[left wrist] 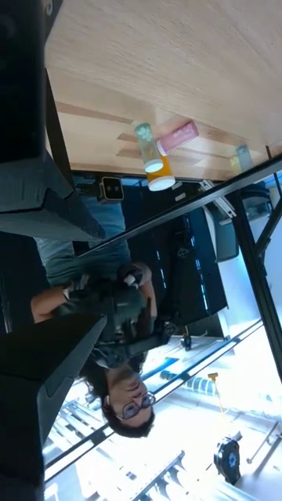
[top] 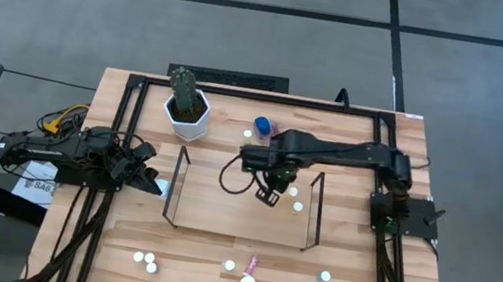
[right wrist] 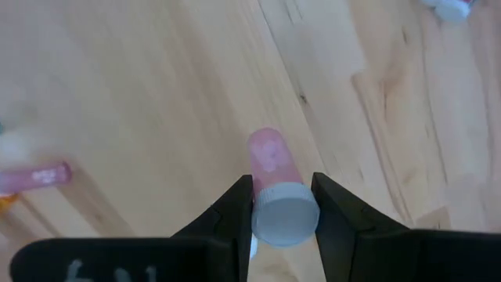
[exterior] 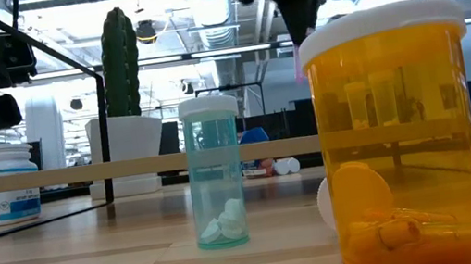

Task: Pick and place medicine bottles onto shelf by color
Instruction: Put the pink pill bottle on the shelf

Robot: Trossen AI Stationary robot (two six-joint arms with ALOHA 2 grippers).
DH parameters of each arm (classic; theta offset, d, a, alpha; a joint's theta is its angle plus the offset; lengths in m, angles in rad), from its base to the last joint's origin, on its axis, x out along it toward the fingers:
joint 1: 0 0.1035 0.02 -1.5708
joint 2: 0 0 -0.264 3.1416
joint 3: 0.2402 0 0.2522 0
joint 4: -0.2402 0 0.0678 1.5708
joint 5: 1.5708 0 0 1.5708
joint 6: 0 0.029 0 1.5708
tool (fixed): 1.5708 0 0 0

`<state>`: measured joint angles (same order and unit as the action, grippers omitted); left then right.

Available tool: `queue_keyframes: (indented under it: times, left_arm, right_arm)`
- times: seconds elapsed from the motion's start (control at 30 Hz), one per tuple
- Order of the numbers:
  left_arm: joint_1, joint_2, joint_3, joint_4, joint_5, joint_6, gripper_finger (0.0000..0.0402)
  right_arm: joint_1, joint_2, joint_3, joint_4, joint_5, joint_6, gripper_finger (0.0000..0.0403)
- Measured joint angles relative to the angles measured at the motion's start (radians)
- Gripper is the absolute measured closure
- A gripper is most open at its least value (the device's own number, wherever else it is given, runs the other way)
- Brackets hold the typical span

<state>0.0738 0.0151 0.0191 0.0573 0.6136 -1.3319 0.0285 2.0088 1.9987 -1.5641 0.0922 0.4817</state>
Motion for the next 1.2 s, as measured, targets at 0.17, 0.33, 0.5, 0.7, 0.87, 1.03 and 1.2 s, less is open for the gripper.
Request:
queue_keyframes:
  times: [0.17, 0.33, 0.5, 0.7, 0.87, 1.03, 1.2]
  left_arm:
    - [0.000, 0.000, 0.000, 0.000, 0.000, 0.000, 0.0257]
    - [0.000, 0.000, 0.000, 0.000, 0.000, 0.000, 0.0257]
    - [0.000, 0.000, 0.000, 0.000, 0.000, 0.000, 0.0257]
    - [0.000, 0.000, 0.000, 0.000, 0.000, 0.000, 0.0257]
    - [0.000, 0.000, 0.000, 0.000, 0.000, 0.000, 0.0257]
    - [0.000, 0.000, 0.000, 0.000, 0.000, 0.000, 0.0257]
    - [0.000, 0.000, 0.000, 0.000, 0.000, 0.000, 0.0257]
  right_arm:
    - [-0.010, 0.055, -0.001, 0.001, -0.023, -0.018, 0.0284]
    - [-0.012, 0.102, -0.001, 0.020, -0.047, -0.019, 0.0284]
    - [-0.019, 0.139, -0.001, 0.045, -0.068, -0.004, 0.0284]
    - [-0.026, 0.138, -0.027, 0.100, -0.072, 0.023, 0.0284]
    - [-0.035, 0.139, -0.030, 0.133, -0.072, 0.023, 0.0284]
    - [-0.038, 0.140, -0.031, 0.169, -0.071, 0.021, 0.0284]
    - [-0.038, 0.140, -0.031, 0.202, -0.077, 0.016, 0.0284]
